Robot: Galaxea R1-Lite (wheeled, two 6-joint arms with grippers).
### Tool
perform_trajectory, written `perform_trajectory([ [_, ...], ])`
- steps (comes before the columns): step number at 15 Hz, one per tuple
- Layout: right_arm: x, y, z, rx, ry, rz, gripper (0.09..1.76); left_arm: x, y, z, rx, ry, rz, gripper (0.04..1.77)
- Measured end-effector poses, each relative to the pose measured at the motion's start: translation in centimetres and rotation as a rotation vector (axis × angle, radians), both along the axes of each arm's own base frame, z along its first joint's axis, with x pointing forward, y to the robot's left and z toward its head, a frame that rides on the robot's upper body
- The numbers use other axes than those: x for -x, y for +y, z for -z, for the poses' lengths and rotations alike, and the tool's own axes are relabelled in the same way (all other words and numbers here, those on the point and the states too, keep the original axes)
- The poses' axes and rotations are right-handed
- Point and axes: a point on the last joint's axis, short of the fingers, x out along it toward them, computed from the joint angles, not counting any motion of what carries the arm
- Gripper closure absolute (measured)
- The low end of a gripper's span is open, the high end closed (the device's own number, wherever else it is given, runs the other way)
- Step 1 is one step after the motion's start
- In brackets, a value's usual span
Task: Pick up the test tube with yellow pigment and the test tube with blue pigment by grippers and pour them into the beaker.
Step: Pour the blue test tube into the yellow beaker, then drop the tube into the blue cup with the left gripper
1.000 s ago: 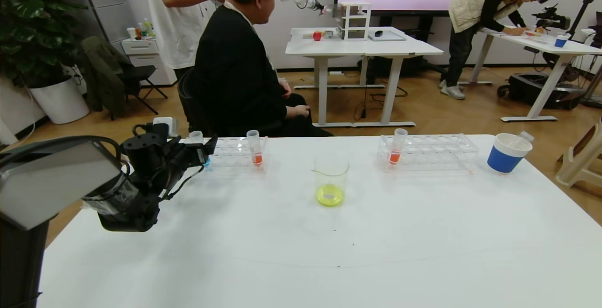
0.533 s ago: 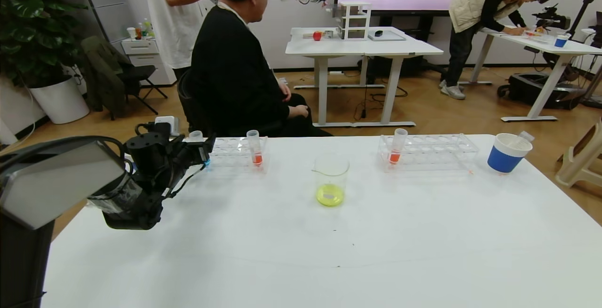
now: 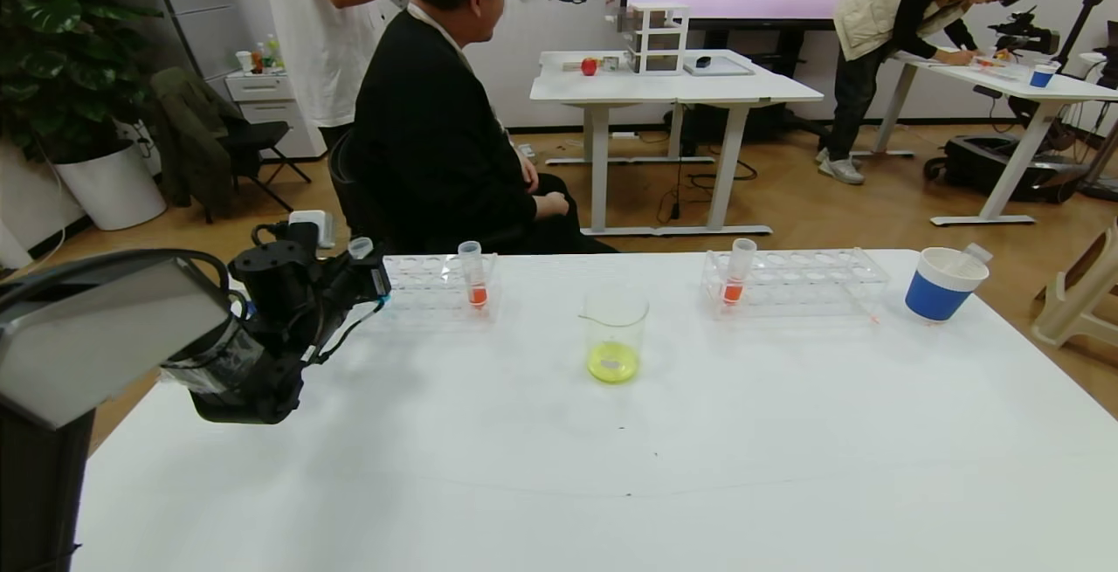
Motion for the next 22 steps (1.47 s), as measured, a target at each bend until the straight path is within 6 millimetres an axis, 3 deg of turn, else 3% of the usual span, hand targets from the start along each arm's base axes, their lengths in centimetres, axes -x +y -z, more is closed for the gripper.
perform_trajectory([
  [5, 0.0, 0.0, 0.0, 0.0, 0.0, 0.0, 0.11, 0.6, -1.5, -3.4, -0.012, 0.079, -0.02, 1.31],
  [12, 0.0, 0.0, 0.0, 0.0, 0.0, 0.0, 0.11, 1.8, -3.5, -12.7, -0.016, 0.082, 0.03, 1.31],
  [15, 0.0, 0.0, 0.0, 0.0, 0.0, 0.0, 0.11, 3.0, -6.3, -15.8, -0.059, 0.026, 0.106, 1.31],
  [18, 0.0, 0.0, 0.0, 0.0, 0.0, 0.0, 0.11, 3.9, -9.2, -17.1, -0.132, -0.027, 0.221, 1.31],
  [22, 0.0, 0.0, 0.0, 0.0, 0.0, 0.0, 0.11, 4.8, -13.4, -16.9, -0.2, -0.097, 0.434, 1.31],
])
